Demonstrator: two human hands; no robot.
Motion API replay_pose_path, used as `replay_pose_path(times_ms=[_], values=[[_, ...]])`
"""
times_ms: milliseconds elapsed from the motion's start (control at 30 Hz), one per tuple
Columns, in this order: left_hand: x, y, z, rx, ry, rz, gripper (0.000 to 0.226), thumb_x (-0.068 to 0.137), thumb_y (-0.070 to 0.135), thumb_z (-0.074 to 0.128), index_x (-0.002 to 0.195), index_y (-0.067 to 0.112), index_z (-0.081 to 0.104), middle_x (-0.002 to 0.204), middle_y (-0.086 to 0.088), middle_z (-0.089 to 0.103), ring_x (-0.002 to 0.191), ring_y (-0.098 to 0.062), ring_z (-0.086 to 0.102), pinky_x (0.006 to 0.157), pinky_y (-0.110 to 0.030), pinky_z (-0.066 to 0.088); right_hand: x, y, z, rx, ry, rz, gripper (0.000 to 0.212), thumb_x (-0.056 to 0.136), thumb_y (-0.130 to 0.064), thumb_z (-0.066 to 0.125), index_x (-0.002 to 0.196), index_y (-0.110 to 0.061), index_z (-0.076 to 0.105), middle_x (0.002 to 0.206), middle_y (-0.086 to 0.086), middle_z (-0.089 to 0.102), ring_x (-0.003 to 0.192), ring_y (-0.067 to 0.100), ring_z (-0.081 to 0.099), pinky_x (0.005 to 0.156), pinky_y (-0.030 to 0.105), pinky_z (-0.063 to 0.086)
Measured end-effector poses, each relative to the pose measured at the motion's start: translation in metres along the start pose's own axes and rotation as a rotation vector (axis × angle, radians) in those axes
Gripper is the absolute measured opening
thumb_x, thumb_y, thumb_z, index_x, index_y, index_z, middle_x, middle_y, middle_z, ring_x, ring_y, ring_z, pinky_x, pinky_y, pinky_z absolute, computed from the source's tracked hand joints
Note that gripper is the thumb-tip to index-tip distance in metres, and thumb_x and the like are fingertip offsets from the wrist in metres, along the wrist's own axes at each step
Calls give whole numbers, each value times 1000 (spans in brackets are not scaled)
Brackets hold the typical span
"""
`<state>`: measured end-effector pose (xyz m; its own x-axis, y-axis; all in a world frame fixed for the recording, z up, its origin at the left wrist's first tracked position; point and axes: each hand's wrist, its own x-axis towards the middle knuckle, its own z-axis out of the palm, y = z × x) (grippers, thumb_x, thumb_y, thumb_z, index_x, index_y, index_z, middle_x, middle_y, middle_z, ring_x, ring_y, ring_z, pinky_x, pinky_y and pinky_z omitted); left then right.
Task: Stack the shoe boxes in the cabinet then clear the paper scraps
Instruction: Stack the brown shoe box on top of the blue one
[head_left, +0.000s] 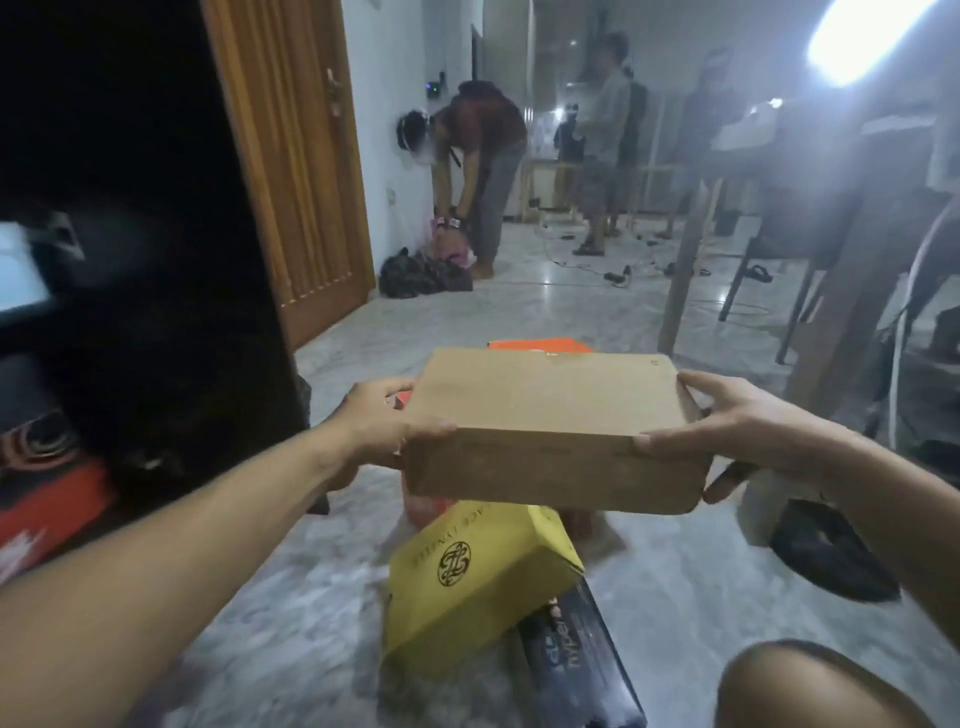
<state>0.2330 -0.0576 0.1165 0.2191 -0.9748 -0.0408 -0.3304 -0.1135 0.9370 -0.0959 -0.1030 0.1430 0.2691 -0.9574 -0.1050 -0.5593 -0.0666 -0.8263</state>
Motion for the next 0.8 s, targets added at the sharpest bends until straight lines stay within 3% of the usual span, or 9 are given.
replay_pose_path(times_ms=[67, 133, 267, 333, 433, 533, 633, 700, 800], values=[[-13, 5, -34, 2, 88, -16, 60, 69, 16, 86, 123, 22, 60, 93, -2, 65, 80, -19, 66, 58, -31, 56, 5, -30, 19, 12, -38, -63, 60, 59, -29, 89, 105, -35, 51, 106, 7, 63, 90, 33, 69, 66, 58, 59], [-26, 7, -66, -14, 188, -8, 56, 72, 12, 84, 122, 22, 60, 88, 0, 65, 72, -16, 65, 58, -31, 57, 10, -59, 38, 14, -69, -98, 76, 47, -37, 92, 112, -30, 52, 108, 8, 63, 91, 32, 70, 65, 60, 59], [-49, 11, -130, 10, 386, -16, 64, 70, 19, 86, 128, 14, 59, 103, -4, 65, 87, -17, 61, 65, -29, 52, 24, -112, 80, 14, -130, -191, 96, 39, -47, 97, 123, -26, 54, 111, 9, 65, 90, 32, 71, 59, 56, 60], [-60, 13, -164, 14, 470, -40, 61, 61, 26, 88, 117, 15, 65, 107, -3, 68, 97, -20, 63, 79, -38, 56, 30, -141, 103, 36, -149, -247, 88, 45, -42, 96, 120, -25, 54, 107, 7, 64, 87, 29, 70, 54, 47, 59], [-71, 18, -215, -8, 571, -57, 46, 56, 23, 86, 98, 16, 70, 102, -4, 72, 99, -23, 65, 87, -47, 55, 38, -182, 137, 94, -201, -317, 66, 60, -31, 92, 112, -30, 52, 104, 3, 63, 85, 25, 69, 57, 53, 60], [-76, 29, -260, -70, 653, -60, 33, 72, 12, 80, 103, 15, 68, 103, -5, 71, 93, -22, 61, 77, -33, 46, 53, -221, 173, 127, -225, -351, 93, 57, -36, 93, 134, -33, 41, 112, 1, 57, 90, 27, 67, 56, 51, 61], [-68, 35, -306, -120, 703, -41, 31, 82, 0, 71, 109, 15, 64, 98, -5, 69, 86, -21, 61, 82, -45, 48, 73, -262, 209, 172, -258, -394, 107, 53, -42, 92, 144, -35, 36, 116, 1, 55, 94, 27, 65, 53, 44, 61], [-61, 38, -337, -125, 741, -26, 38, 86, -2, 67, 119, 14, 60, 108, -5, 64, 99, -25, 57, 82, -50, 50, 86, -290, 232, 184, -274, -427, 106, 53, -44, 92, 144, -35, 37, 124, 4, 54, 101, 30, 63, 55, 45, 62], [-46, 37, -389, -199, 840, 19, 55, 84, -3, 67, 134, 15, 53, 124, -3, 57, 121, -28, 50, 97, -58, 45, 103, -332, 266, 213, -282, -460, 104, 56, -43, 91, 144, -33, 38, 125, 2, 51, 105, 29, 61, 55, 44, 62]])
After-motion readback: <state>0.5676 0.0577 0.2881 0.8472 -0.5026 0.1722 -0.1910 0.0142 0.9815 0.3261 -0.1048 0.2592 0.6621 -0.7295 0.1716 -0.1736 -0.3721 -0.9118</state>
